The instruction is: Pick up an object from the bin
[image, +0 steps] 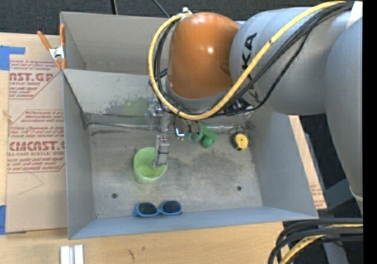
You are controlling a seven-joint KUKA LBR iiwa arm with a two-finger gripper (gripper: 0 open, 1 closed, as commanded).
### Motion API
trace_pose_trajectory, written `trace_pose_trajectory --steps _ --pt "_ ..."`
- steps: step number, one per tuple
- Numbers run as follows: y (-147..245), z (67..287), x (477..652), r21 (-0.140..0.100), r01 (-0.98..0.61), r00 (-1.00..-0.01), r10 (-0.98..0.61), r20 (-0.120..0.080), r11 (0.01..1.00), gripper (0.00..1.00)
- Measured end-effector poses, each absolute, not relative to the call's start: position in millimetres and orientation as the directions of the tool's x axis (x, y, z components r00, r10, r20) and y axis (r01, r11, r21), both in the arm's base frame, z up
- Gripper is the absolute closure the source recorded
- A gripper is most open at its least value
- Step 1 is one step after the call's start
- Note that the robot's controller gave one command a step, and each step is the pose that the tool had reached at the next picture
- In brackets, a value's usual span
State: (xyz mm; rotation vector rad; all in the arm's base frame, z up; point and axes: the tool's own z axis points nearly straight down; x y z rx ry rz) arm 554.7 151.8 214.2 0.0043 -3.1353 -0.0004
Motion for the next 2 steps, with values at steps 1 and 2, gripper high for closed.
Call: trace_pose_trajectory --steps 1,2 --pt "131 67 566.1 0.000 -0.257 -0.967 -0.257 0.002 0.967 0.00" --pt "104 100 532.6 0.000 0.465 -0.885 0.465 0.001 0.885 0.00"
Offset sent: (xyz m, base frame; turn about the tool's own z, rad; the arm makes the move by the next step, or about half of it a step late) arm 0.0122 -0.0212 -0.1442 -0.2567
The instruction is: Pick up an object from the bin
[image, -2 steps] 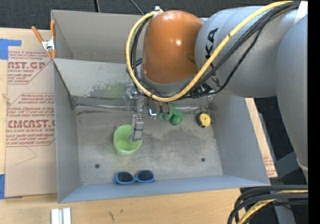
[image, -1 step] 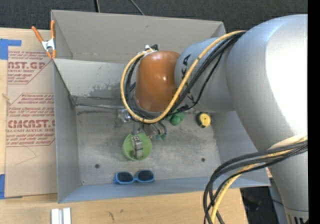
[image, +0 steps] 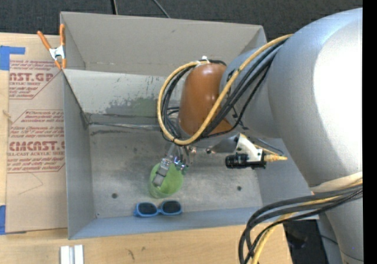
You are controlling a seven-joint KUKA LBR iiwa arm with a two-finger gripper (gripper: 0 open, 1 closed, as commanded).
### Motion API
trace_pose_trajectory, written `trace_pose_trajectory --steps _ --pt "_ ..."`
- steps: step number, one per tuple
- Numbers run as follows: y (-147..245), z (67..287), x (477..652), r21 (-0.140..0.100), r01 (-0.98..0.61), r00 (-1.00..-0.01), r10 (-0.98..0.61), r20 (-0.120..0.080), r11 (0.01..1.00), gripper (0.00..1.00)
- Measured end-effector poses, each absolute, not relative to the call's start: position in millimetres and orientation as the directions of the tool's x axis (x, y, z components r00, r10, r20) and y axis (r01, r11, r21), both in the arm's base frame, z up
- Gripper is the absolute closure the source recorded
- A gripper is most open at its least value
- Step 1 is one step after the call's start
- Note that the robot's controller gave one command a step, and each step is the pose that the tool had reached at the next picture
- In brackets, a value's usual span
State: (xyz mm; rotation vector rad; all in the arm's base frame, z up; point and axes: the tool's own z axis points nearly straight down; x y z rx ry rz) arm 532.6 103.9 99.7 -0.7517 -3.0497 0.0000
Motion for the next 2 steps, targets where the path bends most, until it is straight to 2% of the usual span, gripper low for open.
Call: trace_pose_trajectory --steps 1,2 --pt "145 100 577.1 0.002 0.552 -0.834 0.552 0.000 0.834 0.00" --pt "154 69 537.3 0.000 0.187 -0.982 0.187 0.000 0.982 0.00"
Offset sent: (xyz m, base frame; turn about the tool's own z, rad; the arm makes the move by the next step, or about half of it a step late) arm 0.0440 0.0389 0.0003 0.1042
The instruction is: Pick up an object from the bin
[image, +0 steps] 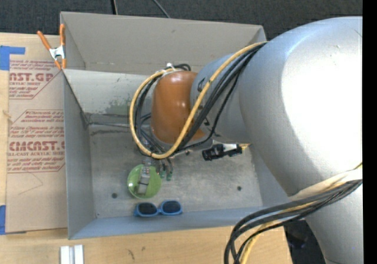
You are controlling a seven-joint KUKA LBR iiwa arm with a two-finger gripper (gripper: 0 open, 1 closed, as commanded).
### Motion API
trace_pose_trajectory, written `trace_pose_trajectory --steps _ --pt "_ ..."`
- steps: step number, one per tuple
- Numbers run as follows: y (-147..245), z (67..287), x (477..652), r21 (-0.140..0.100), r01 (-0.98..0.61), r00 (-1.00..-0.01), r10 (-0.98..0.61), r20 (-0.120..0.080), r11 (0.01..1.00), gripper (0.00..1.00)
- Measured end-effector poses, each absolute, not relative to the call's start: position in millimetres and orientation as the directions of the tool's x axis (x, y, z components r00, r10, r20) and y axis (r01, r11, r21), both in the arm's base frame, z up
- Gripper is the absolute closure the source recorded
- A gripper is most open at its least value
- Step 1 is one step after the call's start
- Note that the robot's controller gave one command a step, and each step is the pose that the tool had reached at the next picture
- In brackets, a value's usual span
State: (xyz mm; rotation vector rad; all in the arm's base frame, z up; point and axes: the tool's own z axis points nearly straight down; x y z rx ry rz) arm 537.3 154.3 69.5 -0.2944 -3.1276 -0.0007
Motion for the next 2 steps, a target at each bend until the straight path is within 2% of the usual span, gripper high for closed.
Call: trace_pose_trajectory --steps 1,2 --pt "217.6 69.7 489.2 0.002 0.008 -1.000 0.008 -0.001 1.000 0.00" --pt "216.0 70.5 490.3 0.001 0.011 -1.000 0.011 -0.001 1.000 1.00"
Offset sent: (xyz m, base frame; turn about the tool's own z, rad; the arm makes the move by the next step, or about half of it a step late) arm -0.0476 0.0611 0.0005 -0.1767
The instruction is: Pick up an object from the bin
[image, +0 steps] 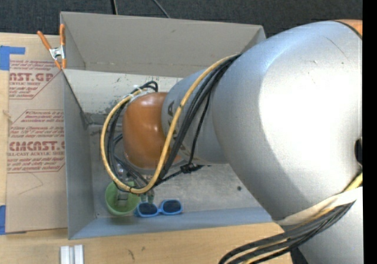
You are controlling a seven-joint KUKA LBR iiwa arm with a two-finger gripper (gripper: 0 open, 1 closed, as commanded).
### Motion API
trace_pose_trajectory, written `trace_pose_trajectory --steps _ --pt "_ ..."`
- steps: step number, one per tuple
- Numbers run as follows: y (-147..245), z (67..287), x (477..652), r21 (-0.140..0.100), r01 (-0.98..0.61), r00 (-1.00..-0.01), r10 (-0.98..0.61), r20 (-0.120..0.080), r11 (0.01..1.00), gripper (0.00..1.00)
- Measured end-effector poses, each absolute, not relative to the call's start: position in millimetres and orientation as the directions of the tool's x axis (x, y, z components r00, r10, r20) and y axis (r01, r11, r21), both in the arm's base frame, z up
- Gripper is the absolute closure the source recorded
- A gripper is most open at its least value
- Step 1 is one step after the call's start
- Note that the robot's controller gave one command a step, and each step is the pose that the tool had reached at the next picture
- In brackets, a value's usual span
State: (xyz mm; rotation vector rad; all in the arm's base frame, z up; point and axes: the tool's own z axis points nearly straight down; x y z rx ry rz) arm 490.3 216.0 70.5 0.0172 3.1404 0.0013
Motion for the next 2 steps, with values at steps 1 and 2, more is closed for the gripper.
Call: trace_pose_trajectory --steps 1,2 --pt "216.6 92.1 490.7 0.002 0.011 -1.000 0.011 -0.002 1.000 1.00" --pt "216.9 96.9 490.6 0.001 0.011 -1.000 0.011 -0.001 1.000 1.00"
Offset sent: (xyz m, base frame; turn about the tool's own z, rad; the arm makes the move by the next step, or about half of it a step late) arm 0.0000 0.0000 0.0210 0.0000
